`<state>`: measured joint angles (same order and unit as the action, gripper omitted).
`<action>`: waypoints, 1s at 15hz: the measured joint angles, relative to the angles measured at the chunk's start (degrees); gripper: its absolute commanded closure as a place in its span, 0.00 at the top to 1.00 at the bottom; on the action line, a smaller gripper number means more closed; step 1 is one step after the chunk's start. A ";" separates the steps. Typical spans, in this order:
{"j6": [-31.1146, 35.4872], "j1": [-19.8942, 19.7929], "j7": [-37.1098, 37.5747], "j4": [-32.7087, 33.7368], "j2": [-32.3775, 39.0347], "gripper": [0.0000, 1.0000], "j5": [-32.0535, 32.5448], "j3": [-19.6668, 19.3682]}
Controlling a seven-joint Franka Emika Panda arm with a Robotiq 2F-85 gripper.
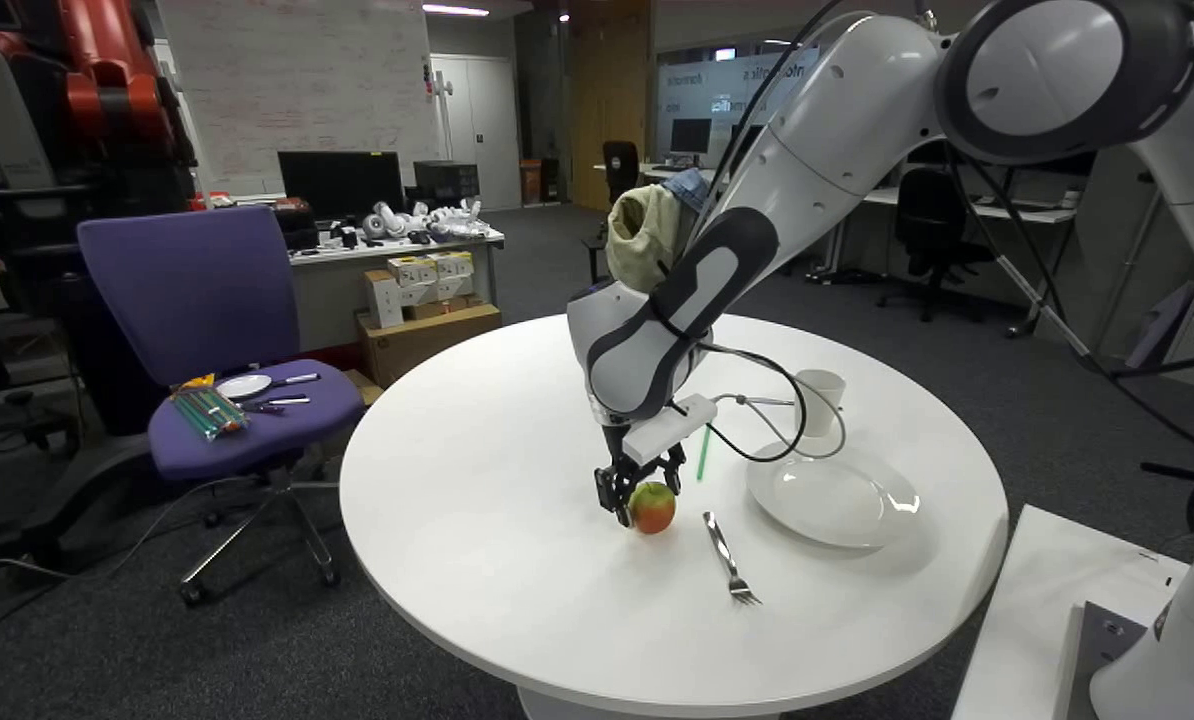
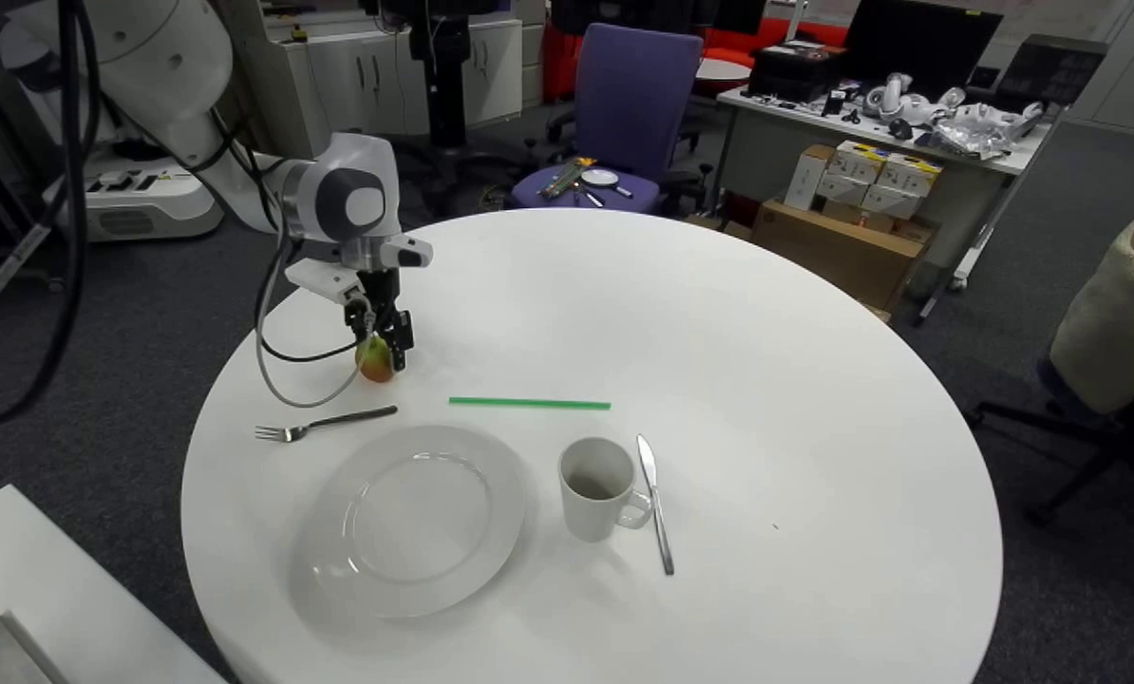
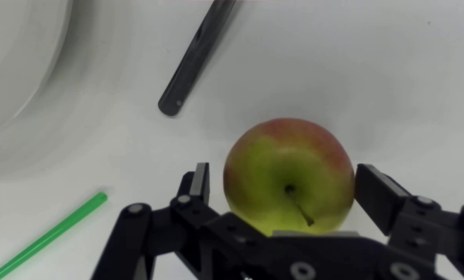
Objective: Put the objects on the table on the plate
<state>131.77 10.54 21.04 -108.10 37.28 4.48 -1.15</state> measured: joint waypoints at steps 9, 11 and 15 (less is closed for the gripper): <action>-0.03 0.00 0.00 -0.01 -0.06 0.49 -0.23 0.01; -0.04 0.00 0.00 -0.02 -0.06 0.49 -0.26 0.01; -0.05 -0.01 0.00 -0.02 -0.06 0.49 -0.29 0.01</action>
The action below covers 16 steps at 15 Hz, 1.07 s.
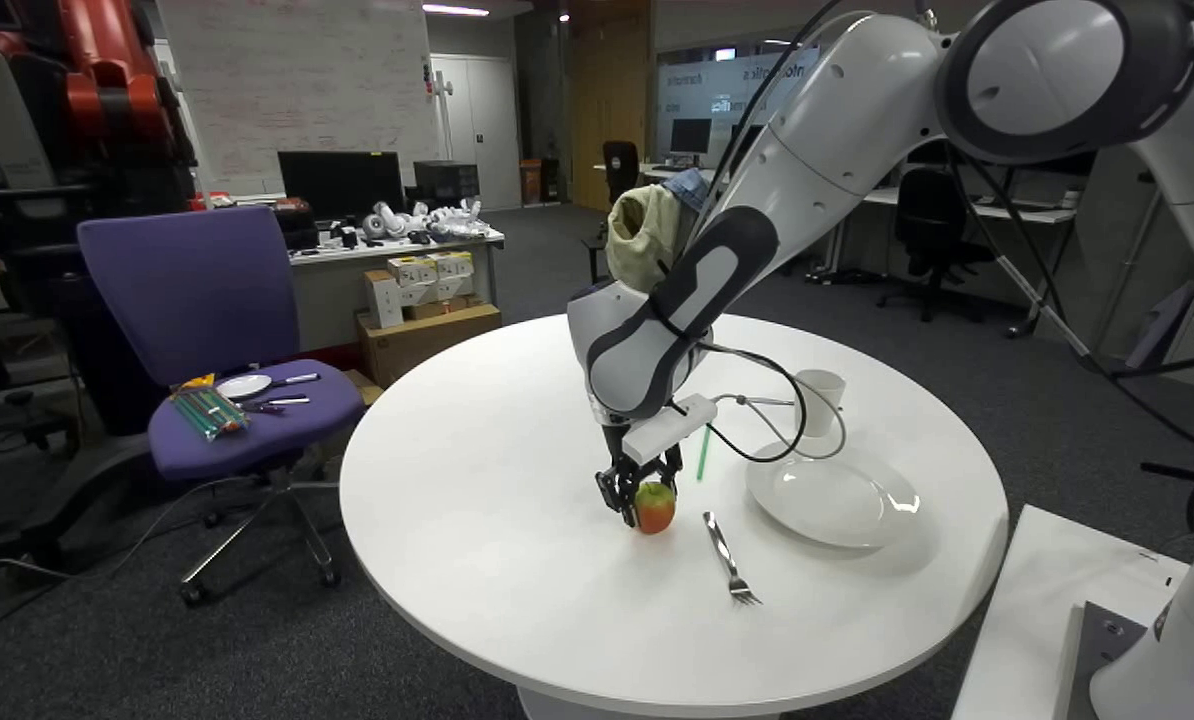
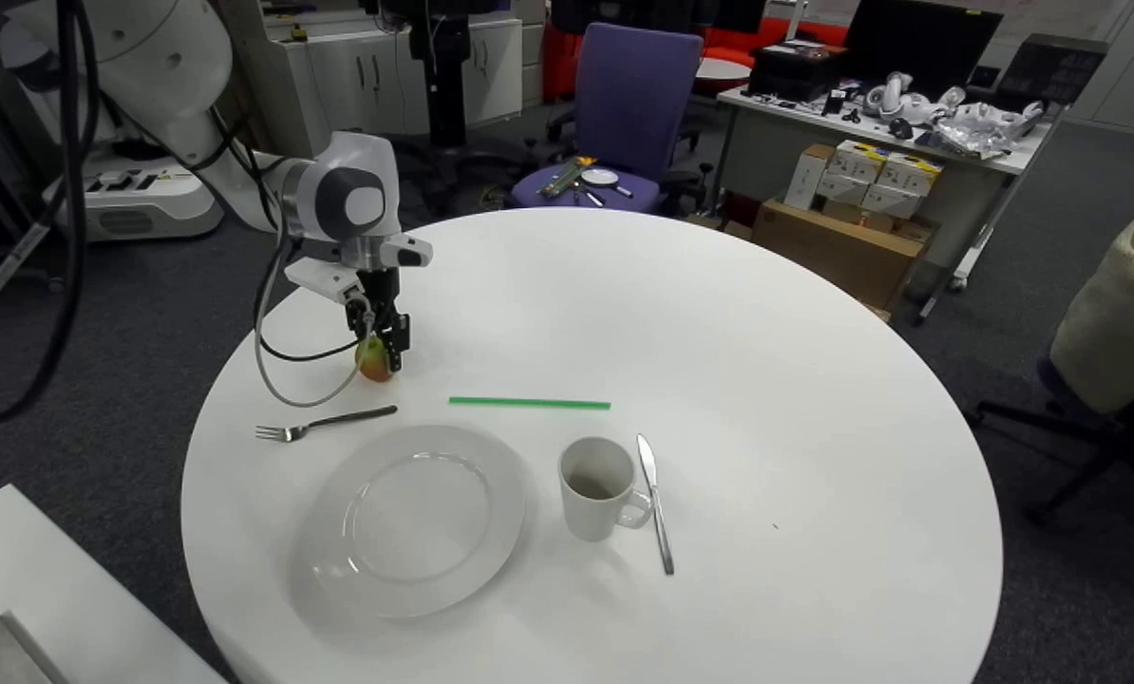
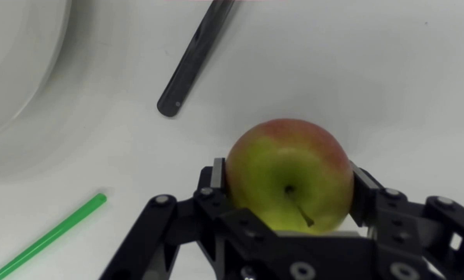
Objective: Put the objects on the table on the plate
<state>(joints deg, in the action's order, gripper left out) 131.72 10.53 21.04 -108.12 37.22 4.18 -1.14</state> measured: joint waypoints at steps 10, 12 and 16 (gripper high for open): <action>0.04 -0.15 0.00 -2.91 -2.34 0.49 -0.21 -0.23; 0.10 -0.15 -0.01 -4.43 -4.20 0.49 -0.46 -0.21; 0.19 -0.21 -0.02 -7.89 -9.42 0.49 -0.83 -0.19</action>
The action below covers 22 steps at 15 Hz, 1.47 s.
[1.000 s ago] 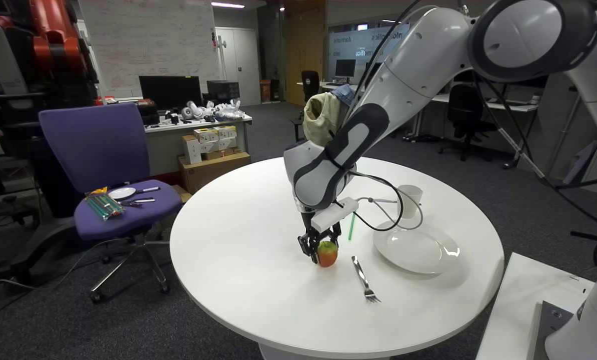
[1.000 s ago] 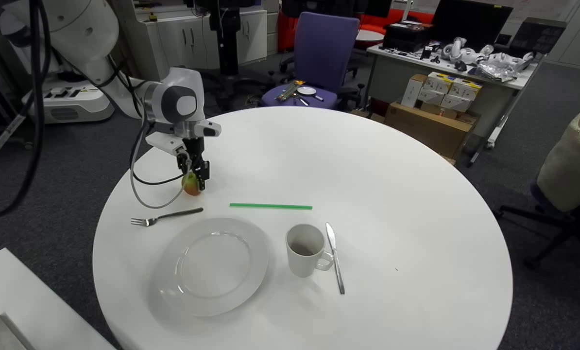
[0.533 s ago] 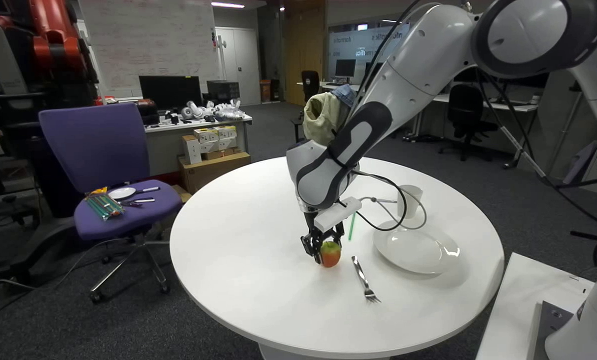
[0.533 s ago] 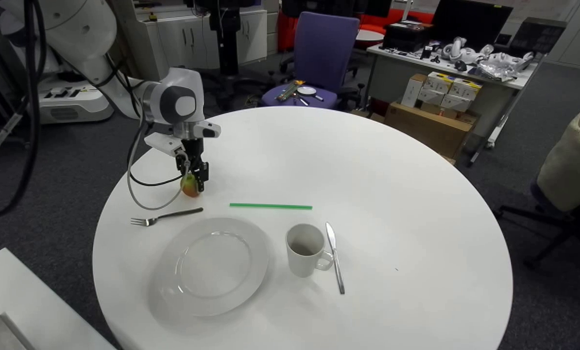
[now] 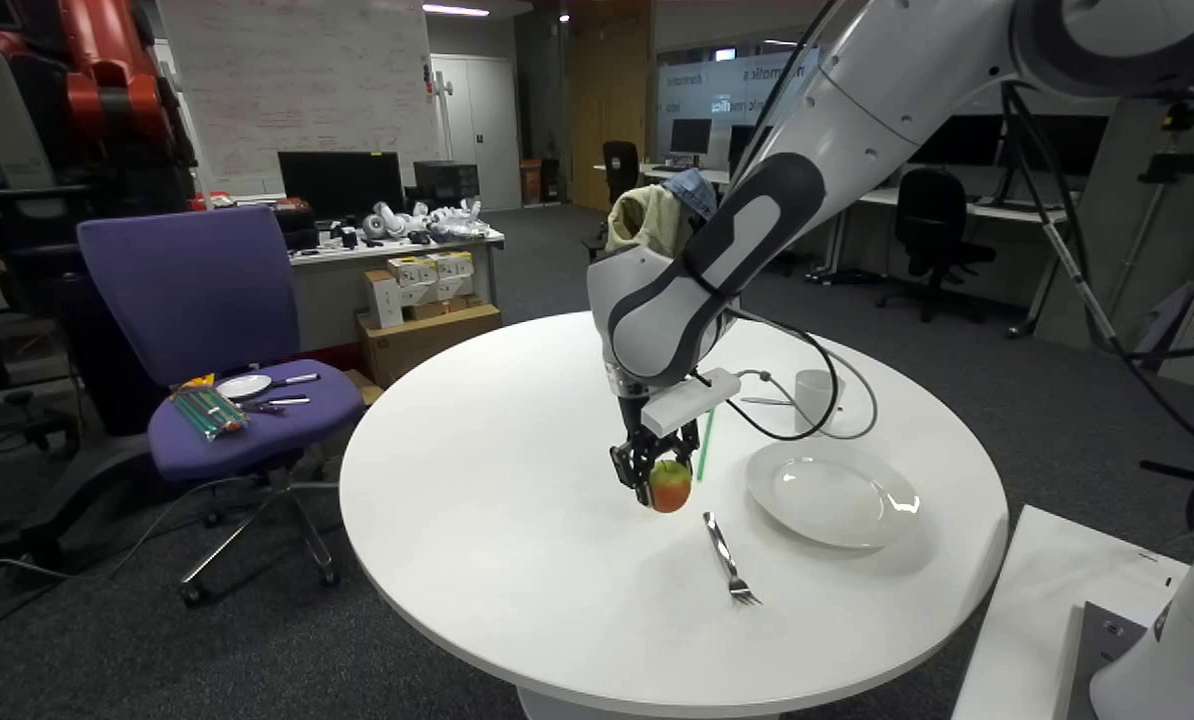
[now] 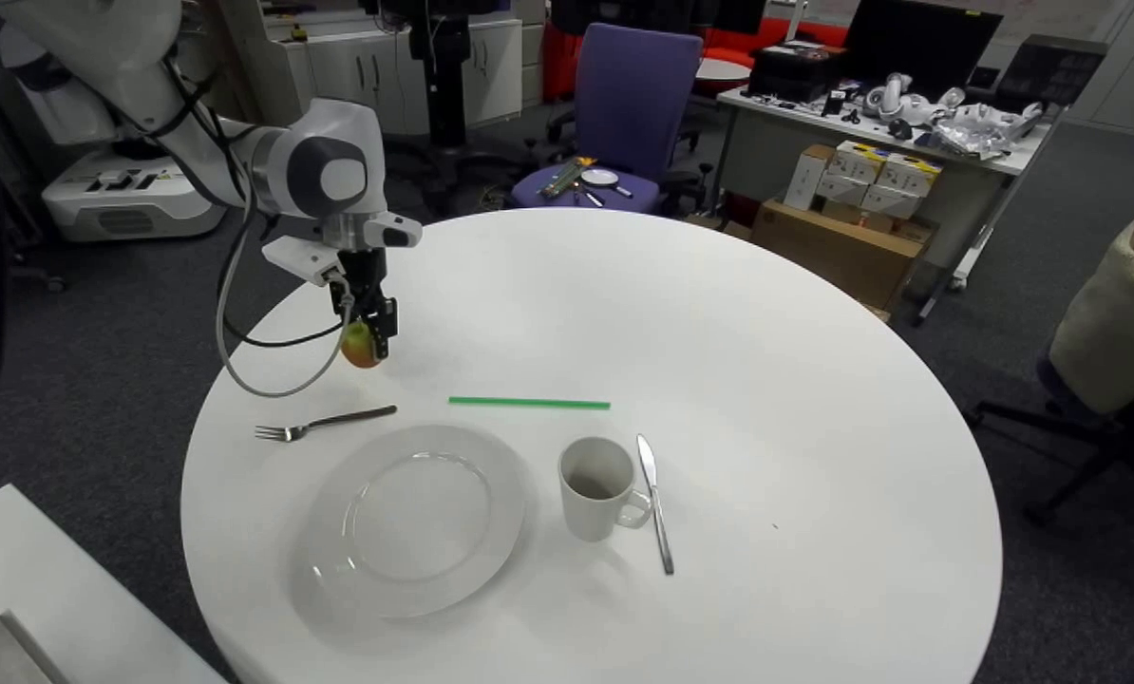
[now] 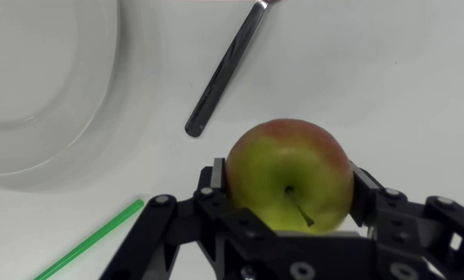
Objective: Put the objects on the table on the plate
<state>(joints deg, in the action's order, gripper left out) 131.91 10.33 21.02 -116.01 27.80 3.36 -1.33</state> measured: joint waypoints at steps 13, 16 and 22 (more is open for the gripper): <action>5.13 -2.24 -0.52 -14.13 -12.98 0.49 0.01 -0.03; 6.81 -3.21 -1.16 -18.89 -16.68 0.49 0.03 -0.04; 7.43 -6.68 -3.51 -26.00 -24.35 0.49 0.03 -0.18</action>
<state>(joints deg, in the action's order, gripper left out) 139.34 3.64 17.51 -142.01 3.45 3.38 -1.51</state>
